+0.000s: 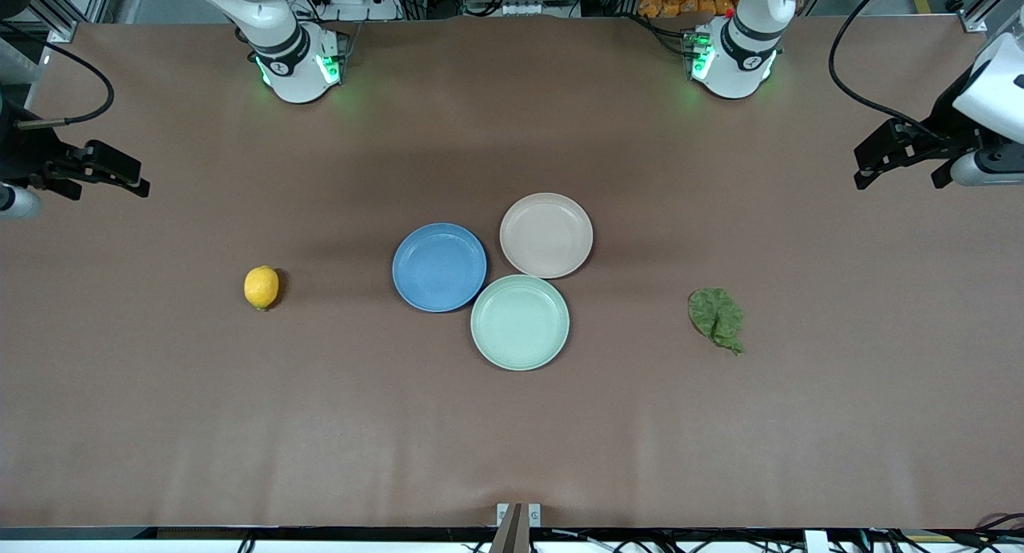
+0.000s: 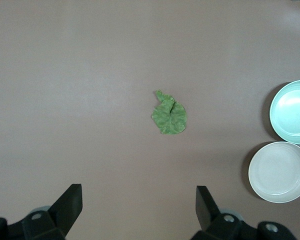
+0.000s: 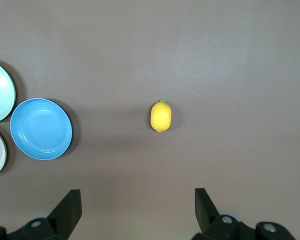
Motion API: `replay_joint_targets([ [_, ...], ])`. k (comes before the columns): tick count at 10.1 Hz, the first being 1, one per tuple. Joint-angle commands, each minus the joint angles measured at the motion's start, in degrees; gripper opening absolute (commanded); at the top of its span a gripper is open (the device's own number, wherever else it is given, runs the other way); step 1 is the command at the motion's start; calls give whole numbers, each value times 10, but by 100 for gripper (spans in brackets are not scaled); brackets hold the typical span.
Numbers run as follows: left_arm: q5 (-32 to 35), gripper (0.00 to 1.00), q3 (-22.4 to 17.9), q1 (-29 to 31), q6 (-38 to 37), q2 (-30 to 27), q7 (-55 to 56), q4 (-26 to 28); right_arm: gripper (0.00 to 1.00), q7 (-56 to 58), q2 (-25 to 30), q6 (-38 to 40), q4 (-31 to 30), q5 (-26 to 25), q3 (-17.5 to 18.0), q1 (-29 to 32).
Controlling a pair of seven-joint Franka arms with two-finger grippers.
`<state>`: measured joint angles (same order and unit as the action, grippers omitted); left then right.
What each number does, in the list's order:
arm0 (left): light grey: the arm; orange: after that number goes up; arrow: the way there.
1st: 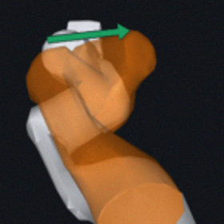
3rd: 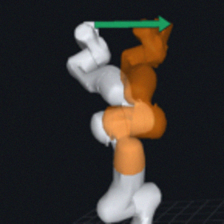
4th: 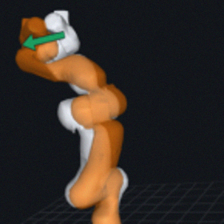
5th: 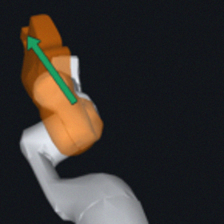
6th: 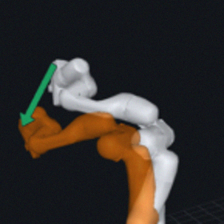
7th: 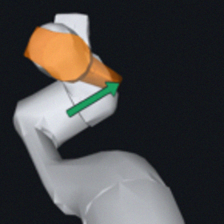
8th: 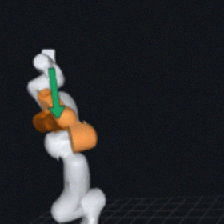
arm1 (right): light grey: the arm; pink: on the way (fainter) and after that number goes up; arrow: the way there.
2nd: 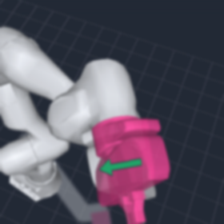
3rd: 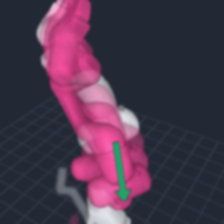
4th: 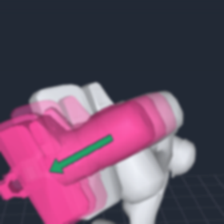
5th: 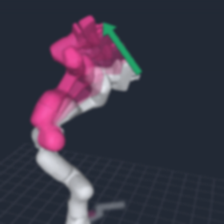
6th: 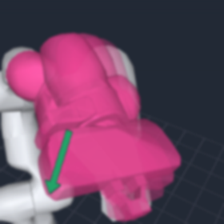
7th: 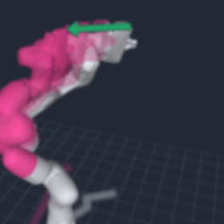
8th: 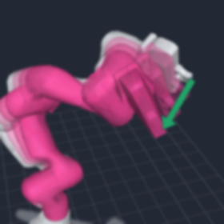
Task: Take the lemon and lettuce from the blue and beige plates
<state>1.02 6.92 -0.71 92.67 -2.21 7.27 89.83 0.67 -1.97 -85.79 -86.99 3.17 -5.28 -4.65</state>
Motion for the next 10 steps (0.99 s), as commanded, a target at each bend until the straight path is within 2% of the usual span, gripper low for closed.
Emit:
replay_joint_targets([
  [1, 2, 100, 2, 2, -13, 1, -7, -10, 100, 2, 21, -12, -25, -13, 0, 0],
  [10, 1, 100, 10, 0, -21, 1, -31, -10, 100, 8, 19, -15, -27, -27, -12, -5],
])
